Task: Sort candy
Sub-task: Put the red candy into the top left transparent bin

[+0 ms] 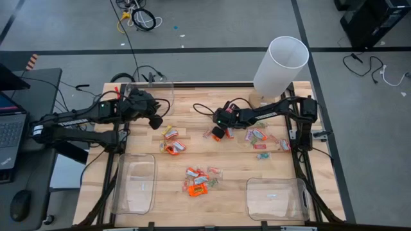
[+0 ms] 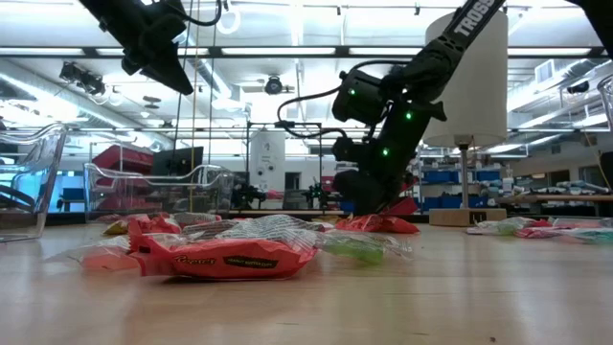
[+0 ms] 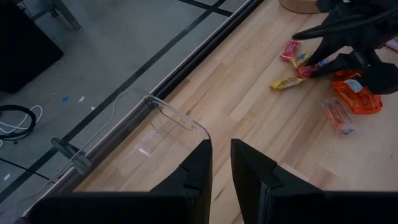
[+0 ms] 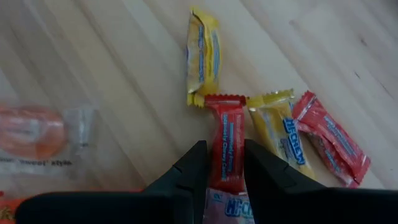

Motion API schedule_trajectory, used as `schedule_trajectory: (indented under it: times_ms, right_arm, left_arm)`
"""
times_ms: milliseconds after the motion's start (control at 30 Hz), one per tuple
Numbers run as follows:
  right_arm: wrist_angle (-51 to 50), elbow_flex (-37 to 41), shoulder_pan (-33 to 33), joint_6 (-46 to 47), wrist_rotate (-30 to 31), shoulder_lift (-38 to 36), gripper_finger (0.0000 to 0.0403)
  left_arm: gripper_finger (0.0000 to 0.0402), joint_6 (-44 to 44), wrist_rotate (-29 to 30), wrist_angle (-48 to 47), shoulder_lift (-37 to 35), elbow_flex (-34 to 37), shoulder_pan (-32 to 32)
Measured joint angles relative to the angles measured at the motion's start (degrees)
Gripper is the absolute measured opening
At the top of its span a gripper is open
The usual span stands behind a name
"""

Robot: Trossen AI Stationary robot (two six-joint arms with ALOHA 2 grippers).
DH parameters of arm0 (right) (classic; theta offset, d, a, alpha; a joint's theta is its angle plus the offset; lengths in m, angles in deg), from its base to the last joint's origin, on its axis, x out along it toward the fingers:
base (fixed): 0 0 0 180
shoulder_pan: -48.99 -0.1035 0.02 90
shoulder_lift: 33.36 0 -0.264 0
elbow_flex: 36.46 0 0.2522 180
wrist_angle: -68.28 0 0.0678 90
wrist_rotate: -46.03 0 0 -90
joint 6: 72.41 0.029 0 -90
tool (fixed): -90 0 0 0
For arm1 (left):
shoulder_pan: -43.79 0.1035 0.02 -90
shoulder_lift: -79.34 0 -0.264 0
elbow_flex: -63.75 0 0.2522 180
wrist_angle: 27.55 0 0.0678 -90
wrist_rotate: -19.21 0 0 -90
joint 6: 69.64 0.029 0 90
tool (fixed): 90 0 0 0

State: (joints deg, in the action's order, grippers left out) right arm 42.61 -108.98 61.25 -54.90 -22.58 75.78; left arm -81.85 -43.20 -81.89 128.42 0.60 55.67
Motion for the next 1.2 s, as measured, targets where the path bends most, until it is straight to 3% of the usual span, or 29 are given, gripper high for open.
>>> schedule_trajectory:
  times_ms: [400,933,1067,1200]
  right_arm:
    - [0.6,-0.1,0.0,-0.5,-1.5,0.2,0.0017]
    - [0.0,0.1,-0.2,-1.4,-6.2,-7.6,0.0013]
    - [0.8,0.1,-0.2,-2.2,-10.4,-10.3,0.0012]
    - [4.6,0.1,-0.2,-2.5,-19.6,-12.1,0.0012]
  left_arm:
    - [0.0063,0.0,0.0,0.2,0.0,0.0,0.0]
    - [0.0063,-1.5,0.0,1.8,0.0,0.0,0.0]
    - [0.0063,-0.3,-1.8,2.8,0.0,0.0,0.0]
    - [0.0063,1.9,-5.6,5.0,0.7,0.0,-0.1]
